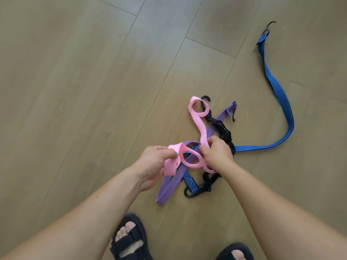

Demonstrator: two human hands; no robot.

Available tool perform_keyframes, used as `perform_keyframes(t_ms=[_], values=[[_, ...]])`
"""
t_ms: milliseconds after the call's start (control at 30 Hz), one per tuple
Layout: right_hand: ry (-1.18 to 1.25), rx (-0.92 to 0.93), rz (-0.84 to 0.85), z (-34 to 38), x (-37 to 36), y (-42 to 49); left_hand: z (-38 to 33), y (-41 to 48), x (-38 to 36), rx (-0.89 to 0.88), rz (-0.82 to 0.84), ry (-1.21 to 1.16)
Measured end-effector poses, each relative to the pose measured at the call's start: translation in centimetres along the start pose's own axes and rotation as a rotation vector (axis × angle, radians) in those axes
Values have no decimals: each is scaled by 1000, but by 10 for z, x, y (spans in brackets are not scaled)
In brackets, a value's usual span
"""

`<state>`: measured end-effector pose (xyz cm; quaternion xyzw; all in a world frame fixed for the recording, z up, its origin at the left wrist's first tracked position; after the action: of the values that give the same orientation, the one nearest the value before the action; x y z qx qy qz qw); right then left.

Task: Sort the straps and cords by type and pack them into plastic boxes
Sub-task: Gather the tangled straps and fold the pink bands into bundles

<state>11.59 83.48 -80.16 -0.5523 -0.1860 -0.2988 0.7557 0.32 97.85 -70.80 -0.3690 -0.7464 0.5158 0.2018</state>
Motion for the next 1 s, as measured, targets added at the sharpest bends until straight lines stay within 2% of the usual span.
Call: perform_keyframes(t_ms=[167, 367, 700, 867, 1000], values=[[459, 60, -18, 15, 56, -88, -25, -59, -13, -164, -120, 72], [898, 136, -78, 48, 177, -222, -88, -193, -48, -294, 36, 268], [999, 412, -275, 81, 422, -472, -220, -495, -146, -741, 32, 604], [968, 563, -514, 73, 521, -581, -248, -623, -193, -1016, 99, 725], [985, 705, -687, 66, 580, -659, -266, -691, -213, -1270, 110, 847]])
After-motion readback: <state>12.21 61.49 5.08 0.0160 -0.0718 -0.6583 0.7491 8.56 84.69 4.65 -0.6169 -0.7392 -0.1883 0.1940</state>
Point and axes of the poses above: each hand's wrist, its own y-axis towards the middle knuckle, its own x-axis out of the back of the hand, z = x × y, the point moved 1 cm from there along y, towards the middle knuckle, and after that the axes turned 3 degrees about -y, right-handed, at the moved point
